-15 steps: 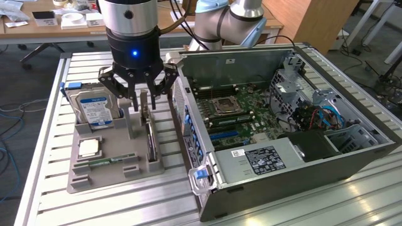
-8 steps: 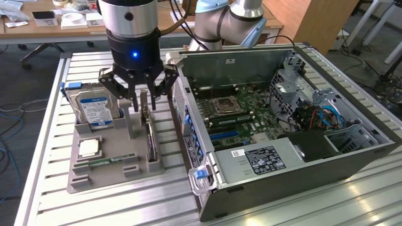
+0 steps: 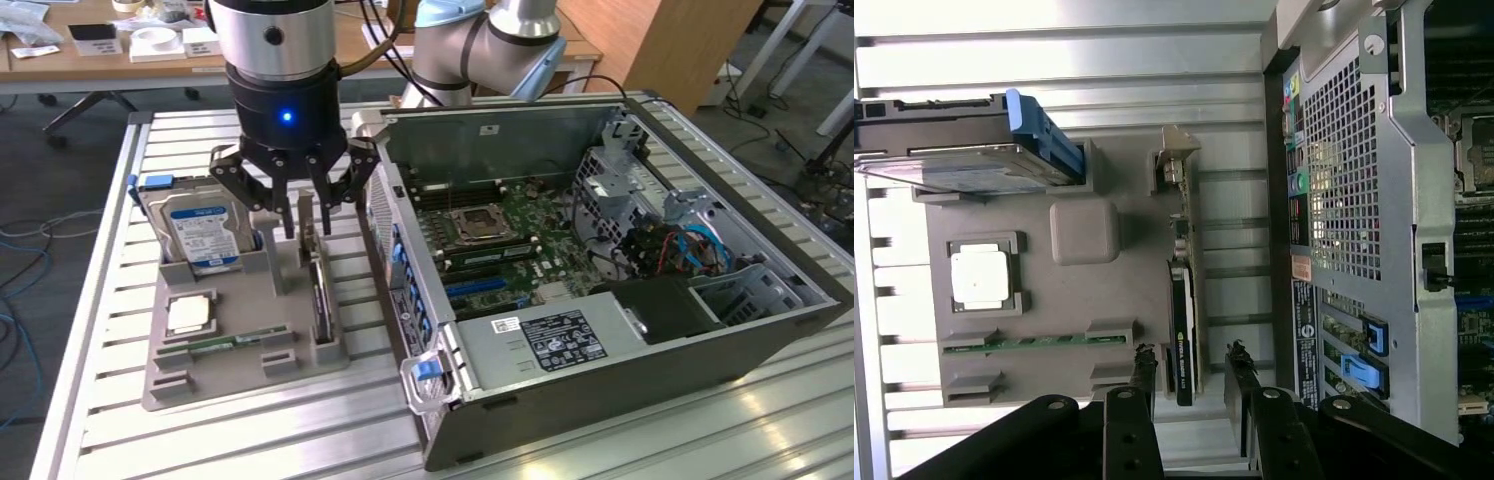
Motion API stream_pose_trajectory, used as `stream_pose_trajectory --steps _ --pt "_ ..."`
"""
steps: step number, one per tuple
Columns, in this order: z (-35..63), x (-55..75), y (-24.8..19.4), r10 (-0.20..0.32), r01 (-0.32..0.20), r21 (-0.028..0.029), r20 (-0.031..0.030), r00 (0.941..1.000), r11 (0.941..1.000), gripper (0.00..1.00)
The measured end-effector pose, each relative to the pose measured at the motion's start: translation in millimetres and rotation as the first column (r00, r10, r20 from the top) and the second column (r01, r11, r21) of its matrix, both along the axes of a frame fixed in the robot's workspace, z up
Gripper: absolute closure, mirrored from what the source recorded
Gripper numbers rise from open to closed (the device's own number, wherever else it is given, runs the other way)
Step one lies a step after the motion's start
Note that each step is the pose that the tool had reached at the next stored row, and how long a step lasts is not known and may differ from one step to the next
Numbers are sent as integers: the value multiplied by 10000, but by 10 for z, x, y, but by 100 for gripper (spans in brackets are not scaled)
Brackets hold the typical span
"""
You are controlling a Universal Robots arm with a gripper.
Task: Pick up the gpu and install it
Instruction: 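Pick up the gpu and move the gpu toward the slot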
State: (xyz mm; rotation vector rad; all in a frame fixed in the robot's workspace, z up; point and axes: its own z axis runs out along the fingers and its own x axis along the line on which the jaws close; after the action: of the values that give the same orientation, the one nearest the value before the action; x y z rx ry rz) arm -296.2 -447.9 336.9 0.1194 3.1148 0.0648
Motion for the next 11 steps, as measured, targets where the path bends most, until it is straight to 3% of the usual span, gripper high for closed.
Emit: stream_pose_trajectory --steps 11 --pt "-30 0 0 0 0 1 0 10000 10000 58"
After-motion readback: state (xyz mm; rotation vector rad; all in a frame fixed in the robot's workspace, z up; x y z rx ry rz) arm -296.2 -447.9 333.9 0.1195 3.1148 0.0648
